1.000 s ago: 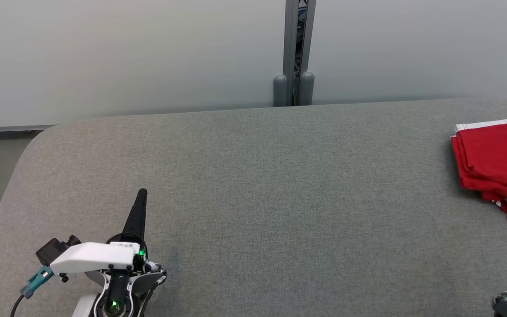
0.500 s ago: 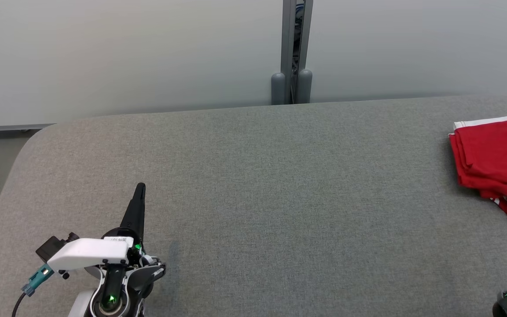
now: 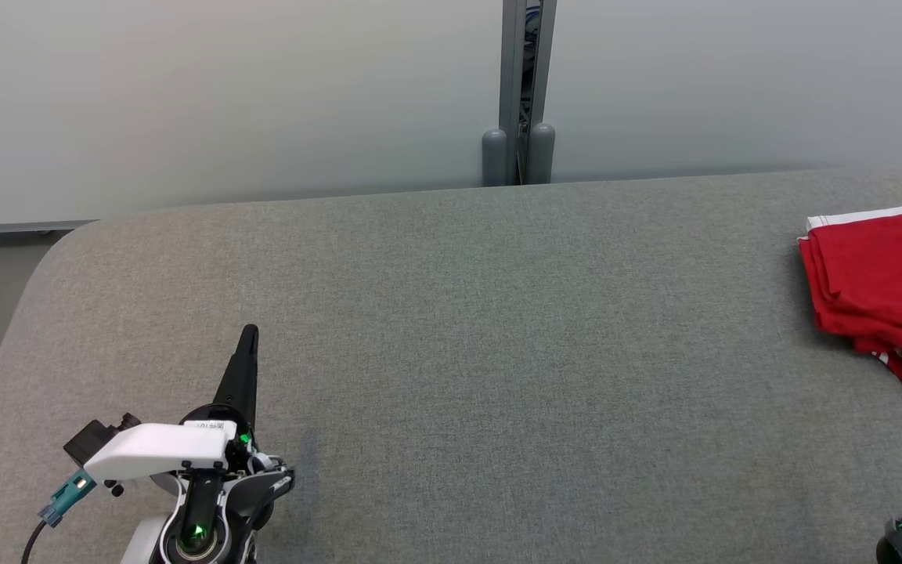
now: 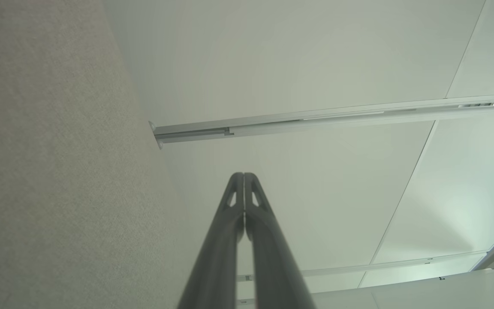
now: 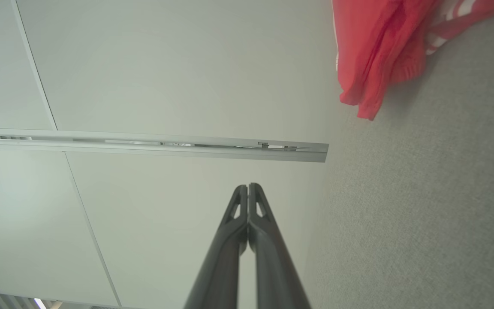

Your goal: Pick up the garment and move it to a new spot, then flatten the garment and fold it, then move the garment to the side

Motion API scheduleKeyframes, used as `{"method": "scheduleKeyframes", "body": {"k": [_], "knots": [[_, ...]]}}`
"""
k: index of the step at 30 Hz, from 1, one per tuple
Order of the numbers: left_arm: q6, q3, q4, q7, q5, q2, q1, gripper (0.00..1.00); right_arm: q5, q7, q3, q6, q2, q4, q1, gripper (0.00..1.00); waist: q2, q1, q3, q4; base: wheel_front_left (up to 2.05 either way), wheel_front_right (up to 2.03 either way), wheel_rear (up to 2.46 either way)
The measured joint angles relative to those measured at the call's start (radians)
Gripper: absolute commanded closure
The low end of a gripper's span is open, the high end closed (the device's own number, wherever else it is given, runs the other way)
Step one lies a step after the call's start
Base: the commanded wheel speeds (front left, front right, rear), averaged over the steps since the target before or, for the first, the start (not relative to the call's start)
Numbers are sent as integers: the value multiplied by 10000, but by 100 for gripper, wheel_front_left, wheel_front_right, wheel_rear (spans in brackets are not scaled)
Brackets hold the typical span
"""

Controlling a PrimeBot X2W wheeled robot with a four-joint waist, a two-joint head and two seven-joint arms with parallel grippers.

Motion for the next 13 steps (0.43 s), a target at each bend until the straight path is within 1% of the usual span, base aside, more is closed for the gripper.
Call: {"method": "scheduleKeyframes", "body": {"k": [13], "knots": [[0, 0, 0, 0, 0, 0, 0, 100, -50, 58, -52, 0, 36, 10, -6, 100, 0, 0, 0, 0, 0, 0, 0]]}}
